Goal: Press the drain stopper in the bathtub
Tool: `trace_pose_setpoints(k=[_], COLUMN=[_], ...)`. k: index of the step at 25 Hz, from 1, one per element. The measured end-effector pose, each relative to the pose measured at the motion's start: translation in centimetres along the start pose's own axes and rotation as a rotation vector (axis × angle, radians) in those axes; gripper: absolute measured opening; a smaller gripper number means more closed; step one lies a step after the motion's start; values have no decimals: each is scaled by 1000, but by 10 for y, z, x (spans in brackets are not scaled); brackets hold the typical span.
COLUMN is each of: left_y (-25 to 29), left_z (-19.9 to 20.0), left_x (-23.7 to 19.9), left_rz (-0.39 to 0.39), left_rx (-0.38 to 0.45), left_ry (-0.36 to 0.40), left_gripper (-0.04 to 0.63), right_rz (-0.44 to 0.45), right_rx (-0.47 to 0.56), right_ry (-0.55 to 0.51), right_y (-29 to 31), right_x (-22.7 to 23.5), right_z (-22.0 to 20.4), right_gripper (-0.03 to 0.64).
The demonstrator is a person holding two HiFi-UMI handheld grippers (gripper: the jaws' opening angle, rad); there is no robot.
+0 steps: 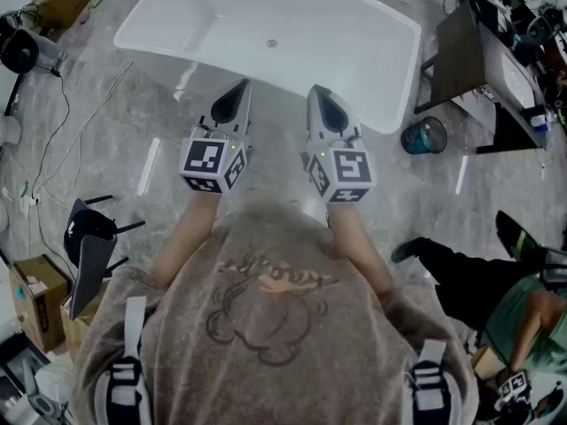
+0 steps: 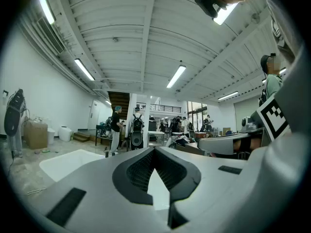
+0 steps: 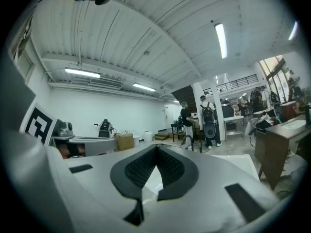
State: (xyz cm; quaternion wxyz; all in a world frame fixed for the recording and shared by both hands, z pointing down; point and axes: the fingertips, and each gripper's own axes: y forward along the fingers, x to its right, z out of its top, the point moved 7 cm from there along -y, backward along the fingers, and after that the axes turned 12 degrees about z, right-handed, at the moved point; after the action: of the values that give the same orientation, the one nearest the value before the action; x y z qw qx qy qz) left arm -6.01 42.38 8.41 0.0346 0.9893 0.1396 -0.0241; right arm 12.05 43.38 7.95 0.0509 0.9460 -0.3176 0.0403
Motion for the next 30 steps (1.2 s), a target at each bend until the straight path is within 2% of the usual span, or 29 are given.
trace_pose_setpoints(k=[15, 25, 30], left_y=[2, 16, 29], left_z=[-2, -6, -10], left_x=[-21, -60, -75], left_rz=[-25, -79, -81], left_rx=[-25, -38, -45], left_ry=[-1, 8, 19], left_gripper=[2, 2, 2], right_rz=[19, -27, -53], right_rx=[9, 29, 17], right_ry=[10, 3, -9], right_y=[18, 50, 69], right_x=[-14, -27, -22], right_z=[-1, -5, -8], right_gripper=[0, 0, 0])
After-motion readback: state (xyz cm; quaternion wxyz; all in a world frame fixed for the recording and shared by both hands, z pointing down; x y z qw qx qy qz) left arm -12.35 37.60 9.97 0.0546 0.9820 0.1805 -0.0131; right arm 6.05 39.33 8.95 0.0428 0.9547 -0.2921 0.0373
